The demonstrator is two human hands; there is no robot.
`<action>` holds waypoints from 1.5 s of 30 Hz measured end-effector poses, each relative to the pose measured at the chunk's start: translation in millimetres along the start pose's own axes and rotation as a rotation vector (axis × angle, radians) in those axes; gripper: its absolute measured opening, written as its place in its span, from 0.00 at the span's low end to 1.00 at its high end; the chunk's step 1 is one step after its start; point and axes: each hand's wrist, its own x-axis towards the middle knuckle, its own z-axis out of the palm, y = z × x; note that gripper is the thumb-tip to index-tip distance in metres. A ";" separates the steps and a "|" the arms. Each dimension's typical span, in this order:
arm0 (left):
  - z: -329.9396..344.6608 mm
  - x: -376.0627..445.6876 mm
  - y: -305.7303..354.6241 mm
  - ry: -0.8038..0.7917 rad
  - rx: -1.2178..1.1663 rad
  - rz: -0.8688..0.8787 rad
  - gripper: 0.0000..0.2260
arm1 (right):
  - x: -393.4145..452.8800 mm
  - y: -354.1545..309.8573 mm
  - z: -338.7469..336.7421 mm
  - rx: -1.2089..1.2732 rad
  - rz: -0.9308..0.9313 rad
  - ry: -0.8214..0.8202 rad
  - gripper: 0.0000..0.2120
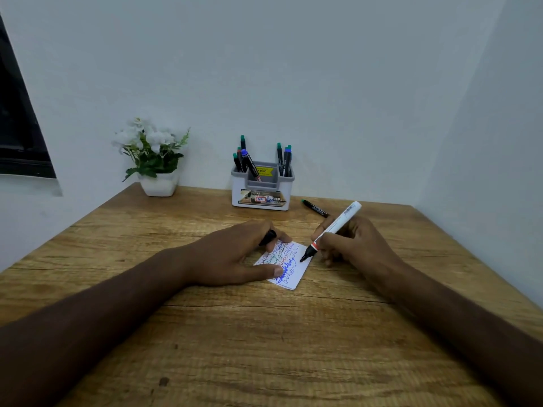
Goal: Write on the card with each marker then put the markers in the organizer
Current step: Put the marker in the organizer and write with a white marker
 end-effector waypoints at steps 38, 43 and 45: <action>-1.8 0.1 2.7 0.005 -0.023 0.024 0.20 | 6.9 12.2 0.0 -0.022 0.038 0.024 0.03; 0.6 0.5 -0.1 0.029 -0.051 0.030 0.26 | 7.6 13.1 -0.8 0.021 0.043 0.049 0.03; 1.3 1.3 -1.8 0.031 -0.060 0.046 0.21 | 8.0 13.6 -1.2 -0.001 0.038 0.045 0.02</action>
